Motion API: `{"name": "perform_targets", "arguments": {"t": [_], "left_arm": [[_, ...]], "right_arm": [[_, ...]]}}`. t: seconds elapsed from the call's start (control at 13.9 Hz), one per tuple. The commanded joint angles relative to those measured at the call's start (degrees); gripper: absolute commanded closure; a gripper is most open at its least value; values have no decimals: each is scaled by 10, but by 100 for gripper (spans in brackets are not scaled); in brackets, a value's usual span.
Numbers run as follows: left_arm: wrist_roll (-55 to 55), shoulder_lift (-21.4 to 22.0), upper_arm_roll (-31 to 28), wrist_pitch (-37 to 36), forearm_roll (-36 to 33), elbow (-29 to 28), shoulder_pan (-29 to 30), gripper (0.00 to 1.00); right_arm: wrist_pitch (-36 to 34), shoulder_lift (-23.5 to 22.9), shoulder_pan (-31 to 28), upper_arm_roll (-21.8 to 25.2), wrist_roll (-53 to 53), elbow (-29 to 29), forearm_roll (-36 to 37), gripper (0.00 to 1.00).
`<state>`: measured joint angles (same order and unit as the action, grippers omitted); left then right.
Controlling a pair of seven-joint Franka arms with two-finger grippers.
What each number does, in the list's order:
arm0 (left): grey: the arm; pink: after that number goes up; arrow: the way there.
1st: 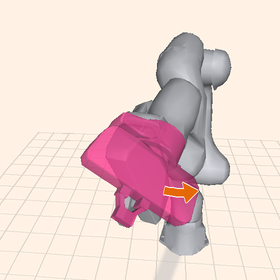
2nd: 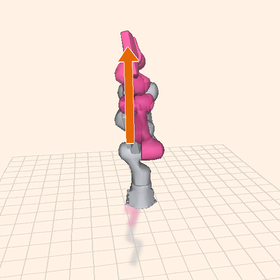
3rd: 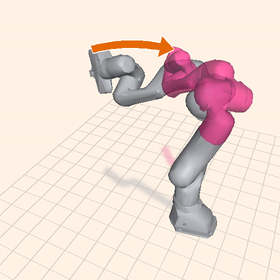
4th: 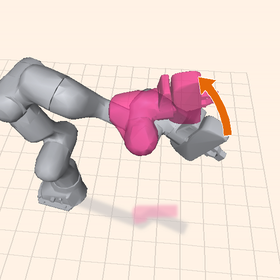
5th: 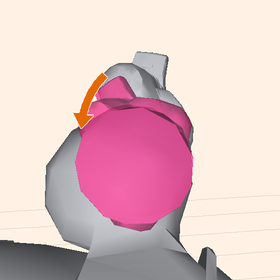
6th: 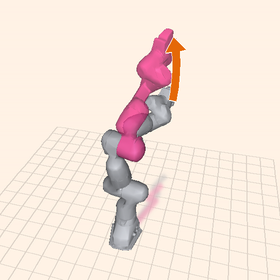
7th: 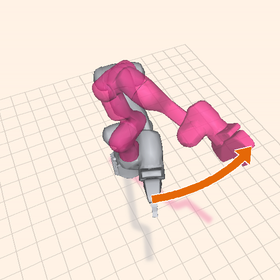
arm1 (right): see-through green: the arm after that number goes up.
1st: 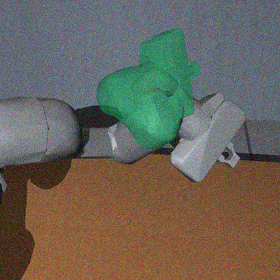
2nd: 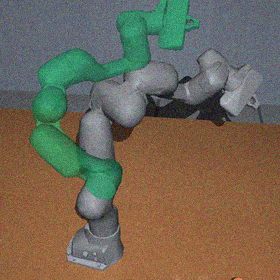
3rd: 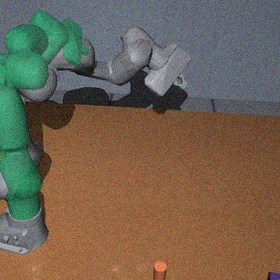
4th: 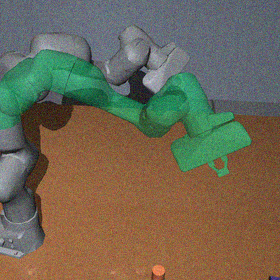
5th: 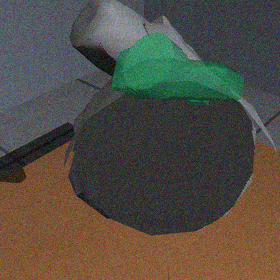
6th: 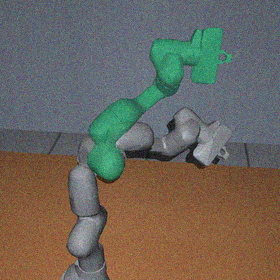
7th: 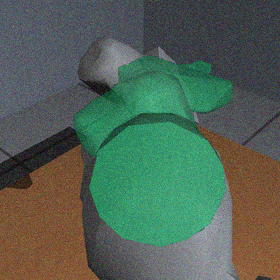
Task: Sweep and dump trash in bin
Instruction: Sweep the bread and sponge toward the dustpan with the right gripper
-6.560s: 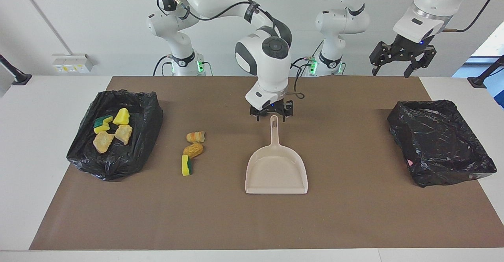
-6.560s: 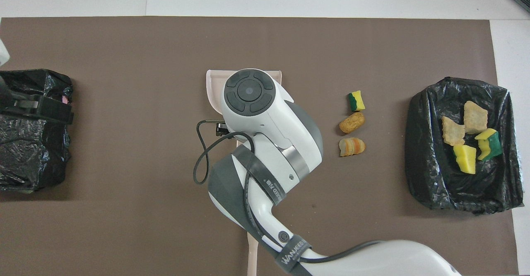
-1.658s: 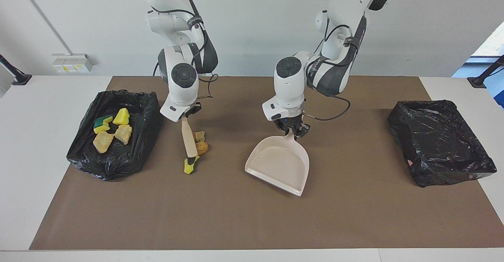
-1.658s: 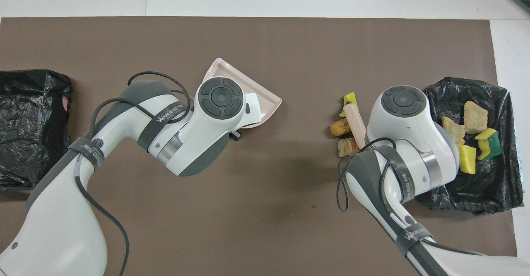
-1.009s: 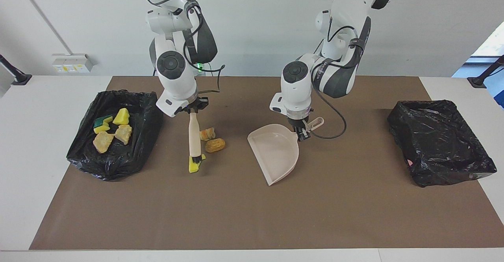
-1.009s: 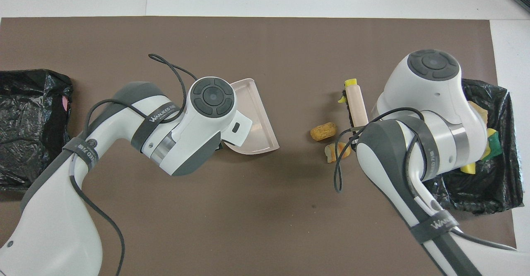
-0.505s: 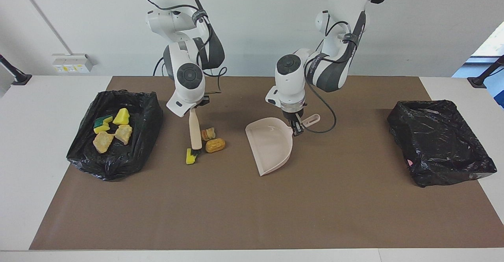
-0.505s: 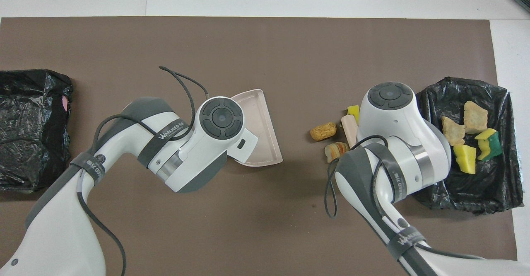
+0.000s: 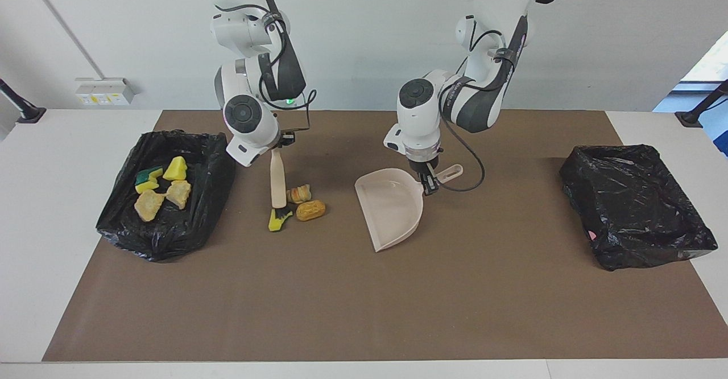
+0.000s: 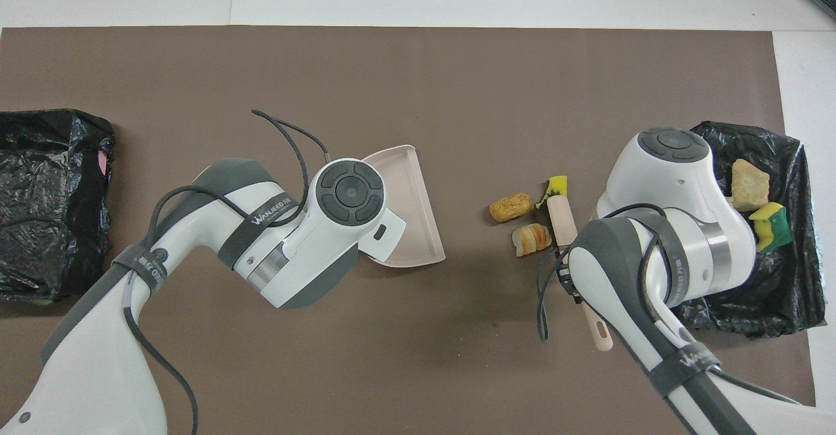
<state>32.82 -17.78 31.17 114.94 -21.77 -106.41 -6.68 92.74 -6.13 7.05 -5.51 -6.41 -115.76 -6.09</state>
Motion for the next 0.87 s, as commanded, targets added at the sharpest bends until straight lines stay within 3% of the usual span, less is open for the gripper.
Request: {"name": "perform_targets", "arguments": {"t": [0.0, 0.22, 0.79], "left_arm": [[11, 26, -2, 6, -5, -33, 0, 100], [11, 31, -2, 7, -5, -40, 0, 100], [10, 35, -2, 10, -5, -46, 0, 100]], "right_arm": [[26, -15, -15, -5, 11, -15, -75, 100], [-12, -27, -20, -5, 10, 12, -103, 100], [76, -48, 70, -6, -10, 15, -166, 100]]}}
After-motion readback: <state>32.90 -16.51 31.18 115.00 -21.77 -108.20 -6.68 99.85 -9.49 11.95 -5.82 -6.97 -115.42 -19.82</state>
